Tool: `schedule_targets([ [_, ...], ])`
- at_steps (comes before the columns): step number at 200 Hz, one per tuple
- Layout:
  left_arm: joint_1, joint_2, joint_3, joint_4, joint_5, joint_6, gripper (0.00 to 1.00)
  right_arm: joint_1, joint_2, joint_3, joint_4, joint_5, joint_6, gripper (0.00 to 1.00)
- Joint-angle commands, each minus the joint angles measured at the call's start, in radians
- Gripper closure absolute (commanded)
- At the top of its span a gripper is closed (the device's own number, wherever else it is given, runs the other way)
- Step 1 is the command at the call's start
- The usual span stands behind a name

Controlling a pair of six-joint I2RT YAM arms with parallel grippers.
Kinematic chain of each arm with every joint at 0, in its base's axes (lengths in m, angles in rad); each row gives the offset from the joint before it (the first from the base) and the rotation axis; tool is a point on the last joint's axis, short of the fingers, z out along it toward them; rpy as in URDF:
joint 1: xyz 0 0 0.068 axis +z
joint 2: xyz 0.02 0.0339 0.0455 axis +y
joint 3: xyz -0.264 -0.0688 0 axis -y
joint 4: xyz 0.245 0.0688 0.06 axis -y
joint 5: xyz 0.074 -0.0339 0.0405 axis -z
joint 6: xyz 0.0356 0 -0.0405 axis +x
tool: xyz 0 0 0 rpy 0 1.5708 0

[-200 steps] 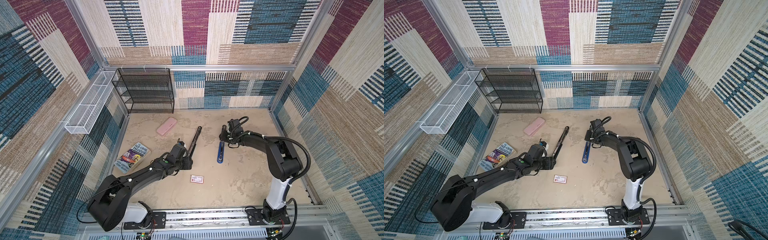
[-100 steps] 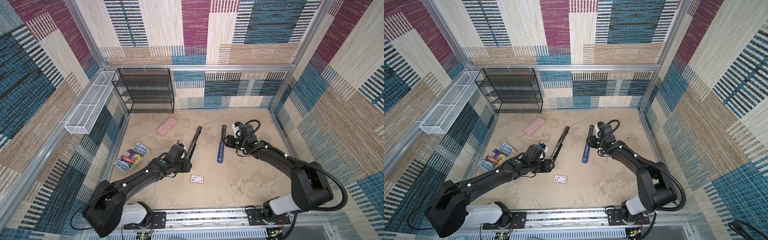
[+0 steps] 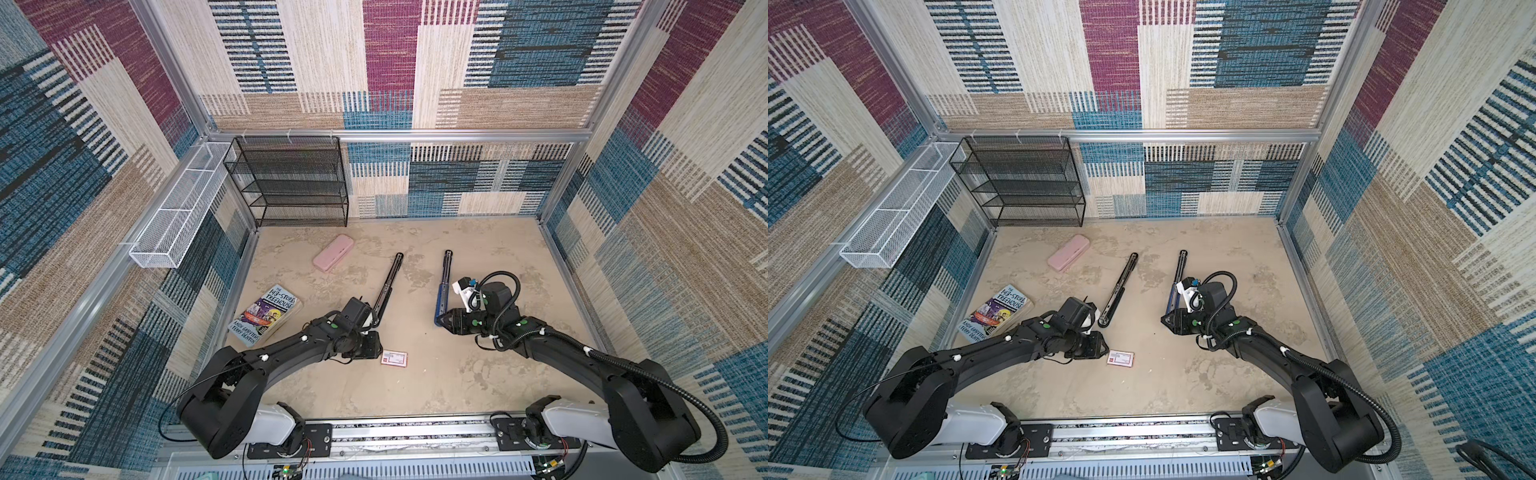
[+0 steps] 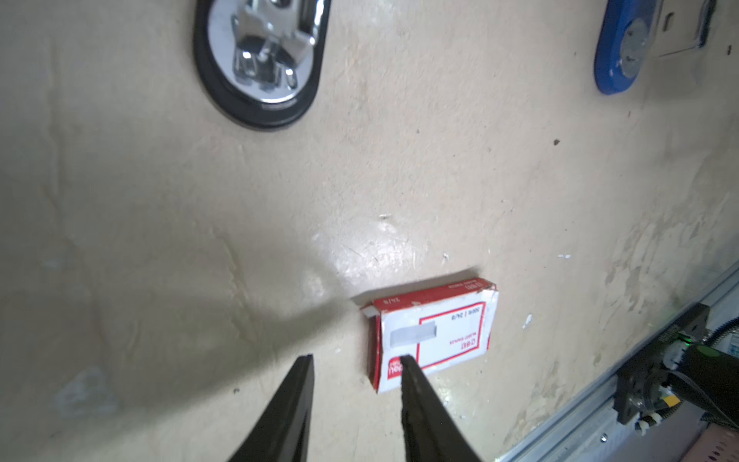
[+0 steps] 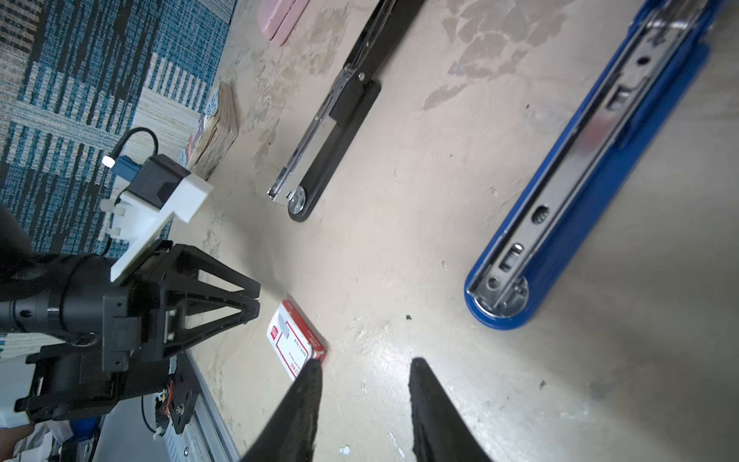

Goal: Load the staples into the stapler
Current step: 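Release the blue stapler with the right gripper while left lowers onto the red staple box, then hold the red staple box with the left gripper while right moves toward it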

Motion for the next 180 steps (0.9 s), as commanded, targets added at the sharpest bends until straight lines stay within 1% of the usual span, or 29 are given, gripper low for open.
schedule_targets([
  [1,-0.008,0.027,-0.008,0.037,0.059,-0.009,0.57,0.016,0.006,-0.021,0.062,-0.027,0.012,0.6],
  [21,-0.017,0.04,-0.02,0.063,0.063,-0.011,0.56,0.028,0.013,-0.026,0.052,-0.015,0.004,0.59],
  [39,-0.023,0.052,-0.024,0.084,0.081,-0.014,0.59,0.04,0.02,-0.024,0.043,-0.005,0.0,0.59],
  [54,-0.028,0.065,-0.019,0.087,0.086,-0.011,0.67,0.045,0.028,-0.03,0.047,-0.006,0.003,0.6],
  [94,-0.034,0.093,-0.019,0.108,0.098,-0.014,0.82,0.058,0.044,-0.035,0.046,-0.011,0.004,0.6],
  [114,-0.036,0.101,-0.016,0.112,0.104,-0.014,0.93,0.074,0.048,-0.028,0.03,-0.007,-0.002,0.61],
  [142,-0.038,0.095,-0.017,0.115,0.1,-0.02,1.0,0.109,0.065,-0.025,-0.001,0.005,-0.008,0.6],
  [180,-0.039,0.09,-0.02,0.128,0.086,-0.036,1.0,0.181,0.11,-0.015,-0.021,0.041,-0.008,0.59],
])
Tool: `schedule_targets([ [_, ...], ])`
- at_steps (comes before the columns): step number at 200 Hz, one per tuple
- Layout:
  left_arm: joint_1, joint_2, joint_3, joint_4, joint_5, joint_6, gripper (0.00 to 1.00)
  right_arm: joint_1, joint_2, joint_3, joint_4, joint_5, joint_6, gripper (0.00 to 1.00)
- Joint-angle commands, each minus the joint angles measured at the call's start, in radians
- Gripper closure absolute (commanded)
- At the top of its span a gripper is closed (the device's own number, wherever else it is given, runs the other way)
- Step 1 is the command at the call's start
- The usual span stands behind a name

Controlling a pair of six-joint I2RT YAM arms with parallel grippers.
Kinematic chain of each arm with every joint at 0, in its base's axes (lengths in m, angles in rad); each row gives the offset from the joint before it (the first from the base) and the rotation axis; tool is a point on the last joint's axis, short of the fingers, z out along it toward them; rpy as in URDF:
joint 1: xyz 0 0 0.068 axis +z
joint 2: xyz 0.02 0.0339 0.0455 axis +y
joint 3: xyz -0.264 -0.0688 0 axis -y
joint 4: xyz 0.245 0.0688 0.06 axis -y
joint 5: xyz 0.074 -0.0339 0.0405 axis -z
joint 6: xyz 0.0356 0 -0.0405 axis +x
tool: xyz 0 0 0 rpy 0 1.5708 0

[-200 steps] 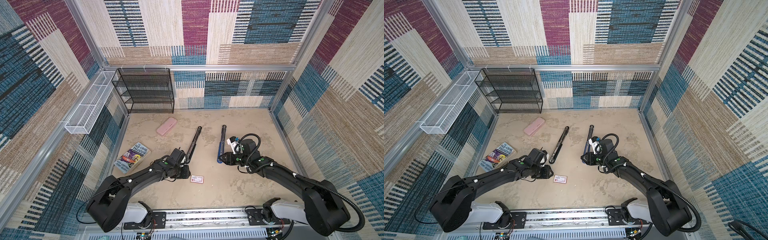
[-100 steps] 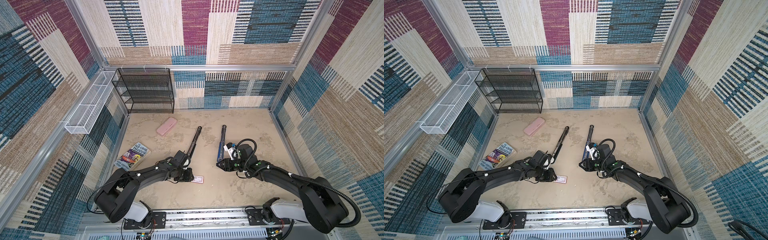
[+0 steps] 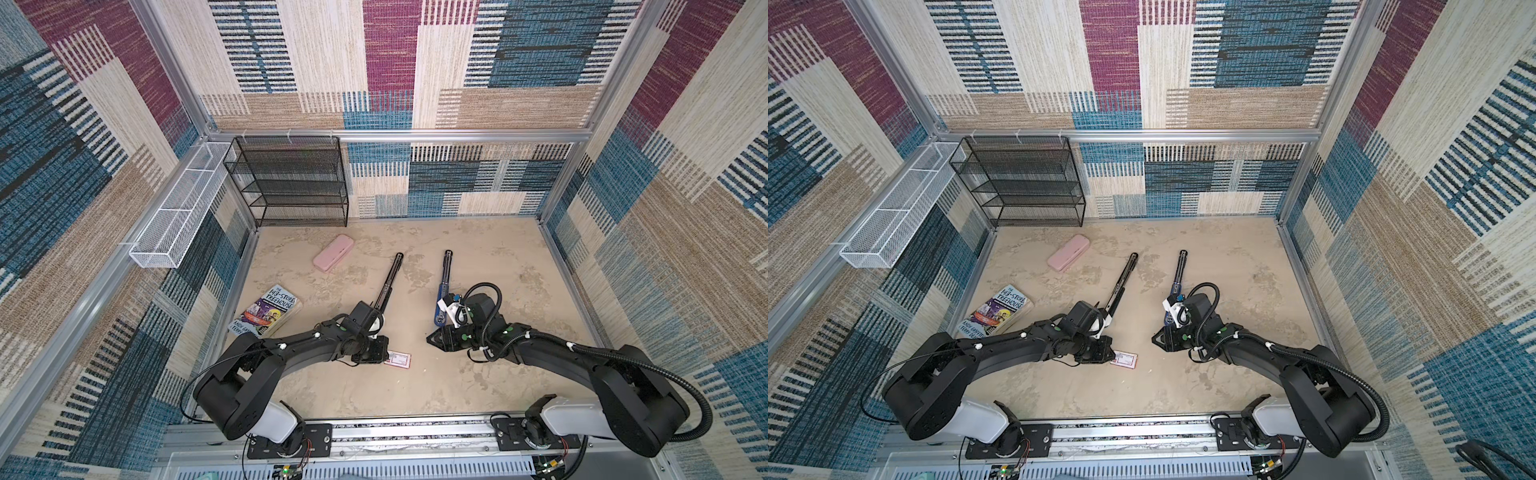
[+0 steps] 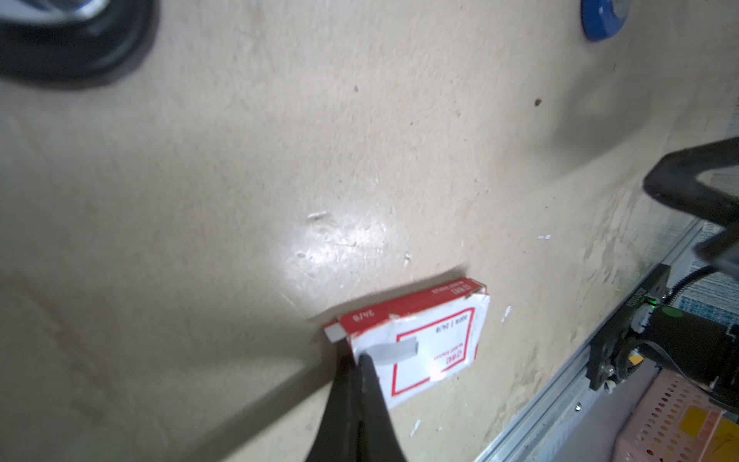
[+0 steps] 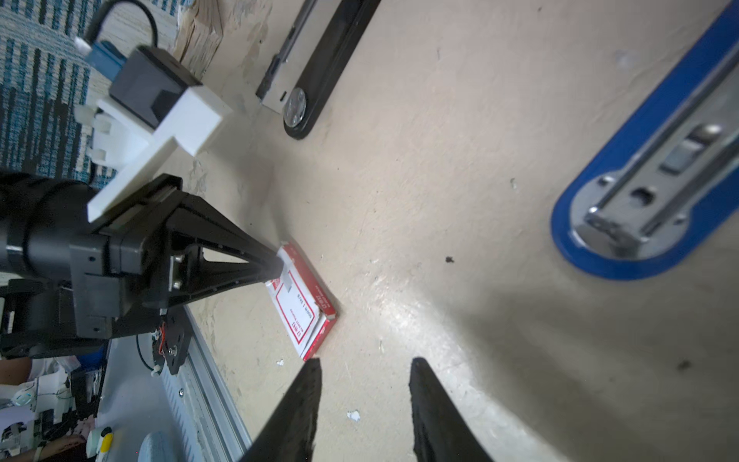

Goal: Load the staples into the stapler
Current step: 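Hold the red staple box with the left gripper while right moves toward it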

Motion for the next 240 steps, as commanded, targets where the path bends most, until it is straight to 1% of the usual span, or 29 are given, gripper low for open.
schedule_targets([
  [1,0.0,-0.002,0.0,0.0,-0.015,-0.024,1.0,0.037,0.026,0.016,-0.027,0.033,-0.007,0.59],
  [26,0.0,0.012,0.011,0.002,-0.017,-0.024,1.0,0.09,0.074,0.035,-0.017,0.053,0.008,0.54],
  [42,0.0,0.023,0.019,0.003,-0.014,-0.024,1.0,0.118,0.109,0.049,-0.016,0.066,0.019,0.54],
  [72,0.0,0.031,0.026,0.006,-0.014,-0.02,1.0,0.166,0.176,0.079,-0.009,0.065,0.03,0.61],
  [127,0.0,0.03,0.022,0.012,-0.011,-0.019,1.0,0.212,0.236,0.12,-0.012,0.092,0.052,0.62],
  [141,0.0,0.028,0.021,0.012,-0.011,-0.017,1.0,0.223,0.248,0.138,-0.039,0.125,0.05,0.68],
  [166,0.0,0.019,0.015,0.014,-0.014,-0.019,1.0,0.238,0.258,0.164,-0.095,0.192,0.04,0.74],
  [208,0.0,0.011,0.008,0.015,-0.017,-0.019,1.0,0.242,0.247,0.172,-0.166,0.264,0.023,0.78],
  [226,0.0,0.008,0.005,0.015,-0.019,-0.019,1.0,0.242,0.231,0.178,-0.199,0.301,0.009,0.82],
  [240,0.0,0.006,0.005,0.013,-0.019,-0.019,1.0,0.242,0.223,0.183,-0.218,0.321,0.0,0.82],
])
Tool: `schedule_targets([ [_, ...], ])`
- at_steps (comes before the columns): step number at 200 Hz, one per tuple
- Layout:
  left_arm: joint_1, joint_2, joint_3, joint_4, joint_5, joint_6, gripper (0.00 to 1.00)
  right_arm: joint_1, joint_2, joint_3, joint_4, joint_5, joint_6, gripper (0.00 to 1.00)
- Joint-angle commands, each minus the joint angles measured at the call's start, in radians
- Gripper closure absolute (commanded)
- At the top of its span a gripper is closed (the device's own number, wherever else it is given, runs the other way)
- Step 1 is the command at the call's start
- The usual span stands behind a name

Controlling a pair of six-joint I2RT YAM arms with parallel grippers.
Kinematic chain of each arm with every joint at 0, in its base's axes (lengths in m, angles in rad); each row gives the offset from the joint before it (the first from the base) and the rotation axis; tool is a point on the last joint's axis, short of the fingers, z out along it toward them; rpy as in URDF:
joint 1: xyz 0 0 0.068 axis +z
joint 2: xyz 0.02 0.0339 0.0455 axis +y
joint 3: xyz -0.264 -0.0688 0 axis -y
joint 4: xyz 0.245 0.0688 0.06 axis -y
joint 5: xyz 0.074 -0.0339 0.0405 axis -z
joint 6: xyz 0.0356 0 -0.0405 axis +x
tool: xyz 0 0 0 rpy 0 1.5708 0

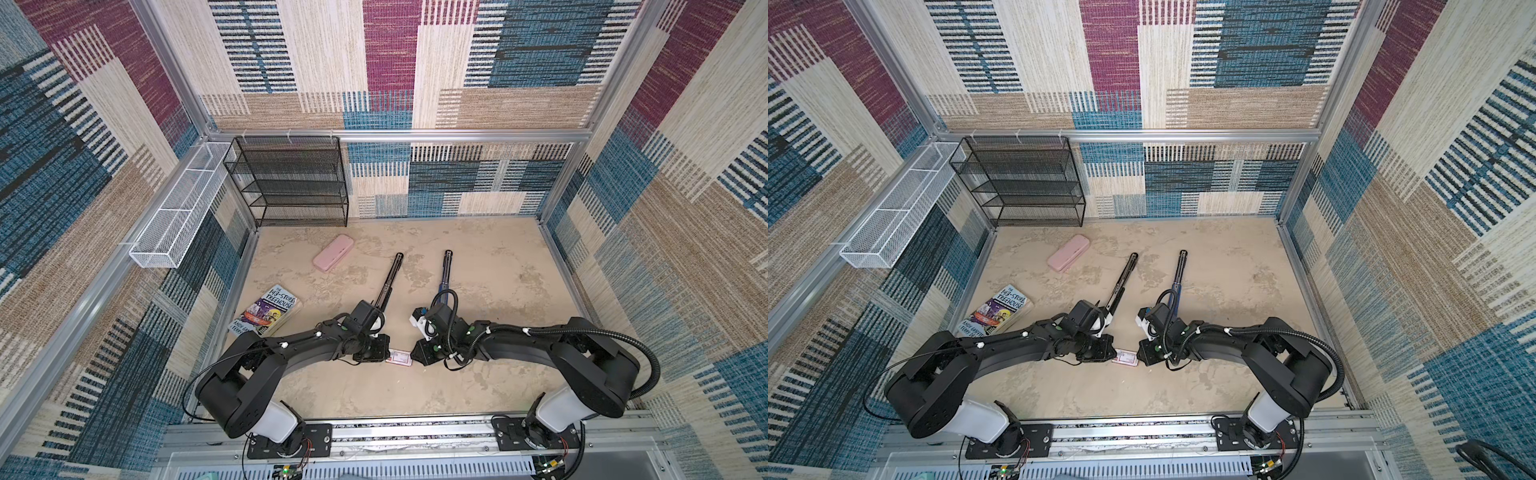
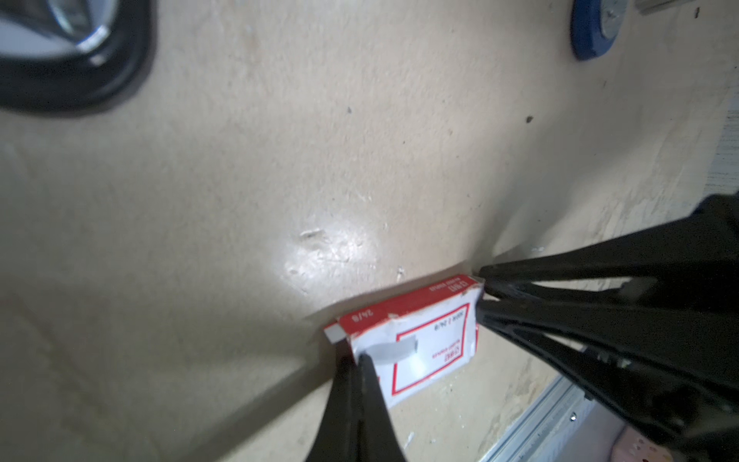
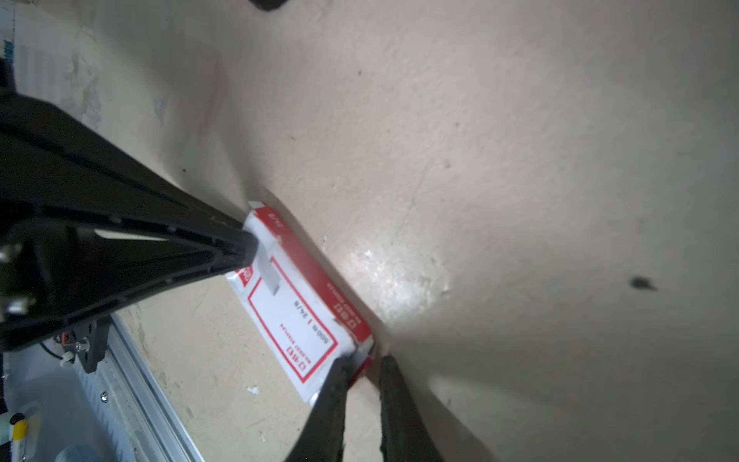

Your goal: Load the staples into the stapler

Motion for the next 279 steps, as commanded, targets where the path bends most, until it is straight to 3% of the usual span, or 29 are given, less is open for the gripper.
schedule_targets([
  [1,0.0,-0.006,-0.003,-0.005,-0.014,-0.003,1.0,-0.001,-0.013,0.009,-0.1,0.102,-0.029,0.82],
  [41,0.0,-0.01,-0.005,-0.003,-0.014,-0.003,1.0,-0.001,-0.03,0.005,-0.113,0.116,-0.031,0.81],
  [70,0.0,-0.008,-0.002,-0.003,-0.012,-0.003,1.0,-0.001,-0.064,0.024,-0.082,0.07,-0.009,0.65],
  [96,0.0,-0.003,0.001,-0.003,-0.006,0.001,1.0,0.003,-0.064,0.043,-0.061,0.019,0.002,0.58],
  [157,0.0,-0.004,-0.002,0.009,0.018,0.002,1.0,0.043,-0.029,0.07,-0.076,0.04,0.0,0.43],
  [199,0.0,-0.001,-0.004,0.015,0.025,0.003,1.0,0.081,0.036,0.111,-0.113,0.095,0.007,0.45],
  [279,0.0,-0.013,-0.01,0.014,0.017,0.001,1.0,0.095,0.064,0.104,-0.183,0.183,0.028,0.63],
])
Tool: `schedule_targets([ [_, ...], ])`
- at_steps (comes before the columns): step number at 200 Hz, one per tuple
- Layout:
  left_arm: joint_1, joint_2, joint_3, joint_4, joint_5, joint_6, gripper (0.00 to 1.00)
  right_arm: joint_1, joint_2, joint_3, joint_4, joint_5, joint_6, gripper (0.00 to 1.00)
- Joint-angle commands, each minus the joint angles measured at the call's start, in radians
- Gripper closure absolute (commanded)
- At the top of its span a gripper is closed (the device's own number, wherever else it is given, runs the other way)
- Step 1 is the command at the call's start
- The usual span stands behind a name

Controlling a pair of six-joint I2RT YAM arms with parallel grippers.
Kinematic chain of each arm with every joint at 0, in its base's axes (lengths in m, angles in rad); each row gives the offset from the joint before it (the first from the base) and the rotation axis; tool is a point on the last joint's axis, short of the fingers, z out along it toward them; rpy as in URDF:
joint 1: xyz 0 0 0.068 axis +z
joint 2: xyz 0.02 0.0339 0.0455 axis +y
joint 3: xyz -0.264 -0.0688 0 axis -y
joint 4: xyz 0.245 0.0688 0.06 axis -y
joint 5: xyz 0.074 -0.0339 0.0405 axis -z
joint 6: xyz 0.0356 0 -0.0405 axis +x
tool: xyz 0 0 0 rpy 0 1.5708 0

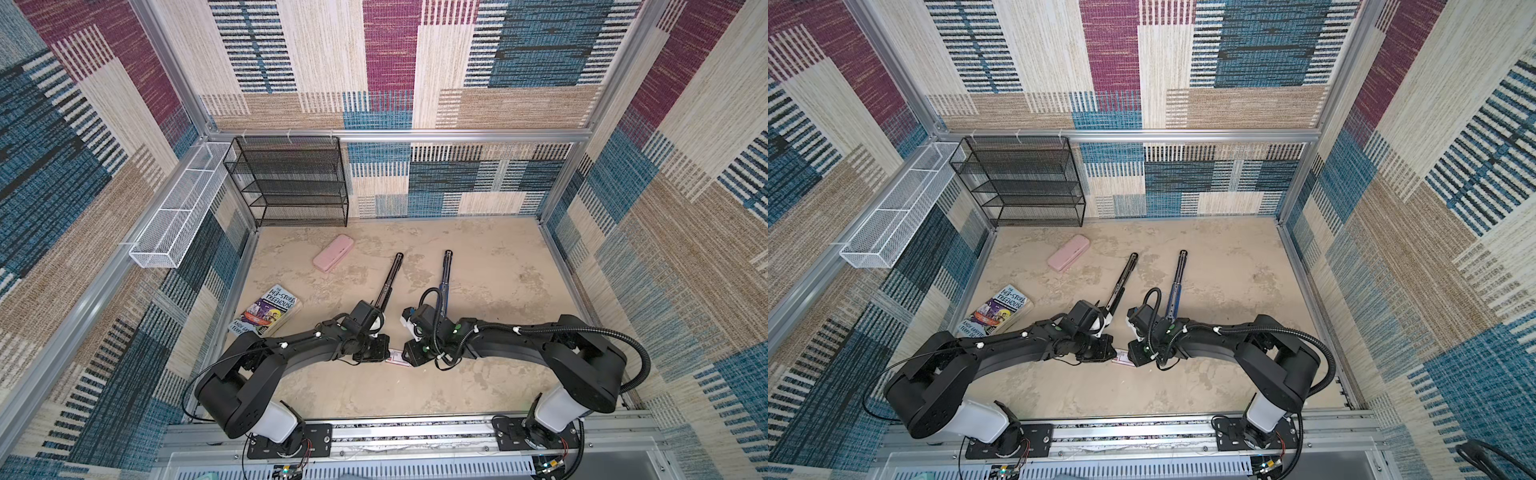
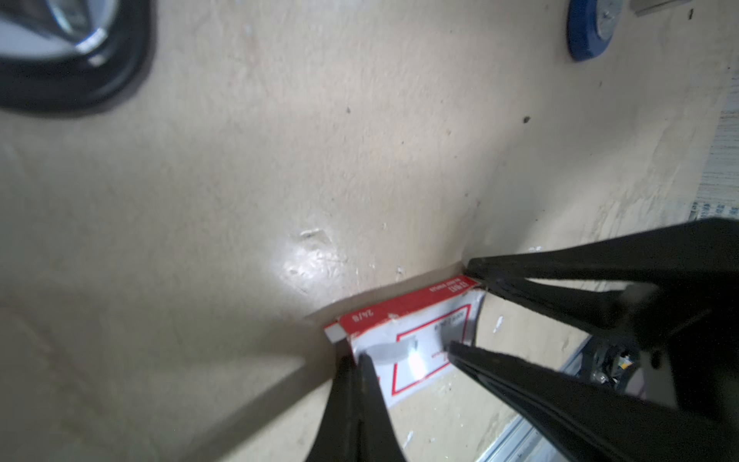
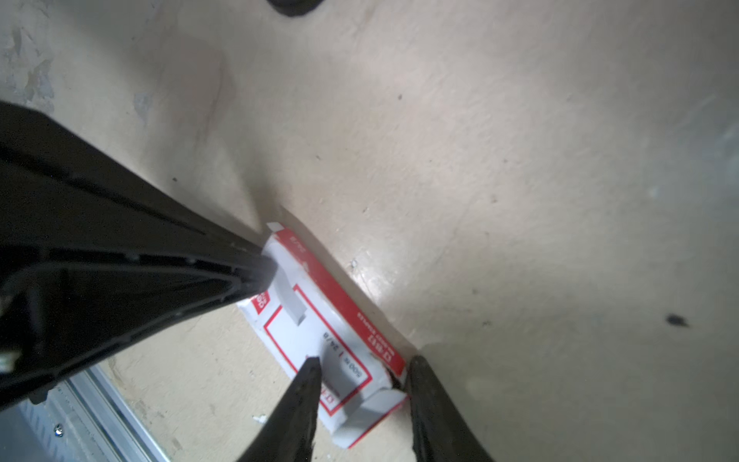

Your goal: Load the staples into the stapler

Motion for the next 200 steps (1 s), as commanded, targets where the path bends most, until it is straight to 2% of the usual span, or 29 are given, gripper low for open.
schedule_targets([
  [1,0.0,-0.01,-0.005,0.003,0.008,0.0,1.0,0.0,0.004,-0.016,-0.084,0.061,0.02,0.63],
  [90,0.0,-0.011,-0.009,0.006,0.005,-0.003,0.99,0.0,-0.039,-0.046,-0.076,0.062,0.041,0.73],
  [147,0.0,-0.015,-0.01,0.008,0.009,-0.002,0.87,0.0,-0.058,-0.048,-0.079,0.055,0.044,0.79],
  [184,0.0,-0.016,-0.013,0.014,0.02,-0.003,0.82,0.0,-0.062,-0.047,-0.071,0.05,0.05,0.86],
  [200,-0.001,-0.018,-0.015,0.018,0.022,-0.003,0.84,0.0,-0.063,-0.047,-0.068,0.048,0.052,0.87],
])
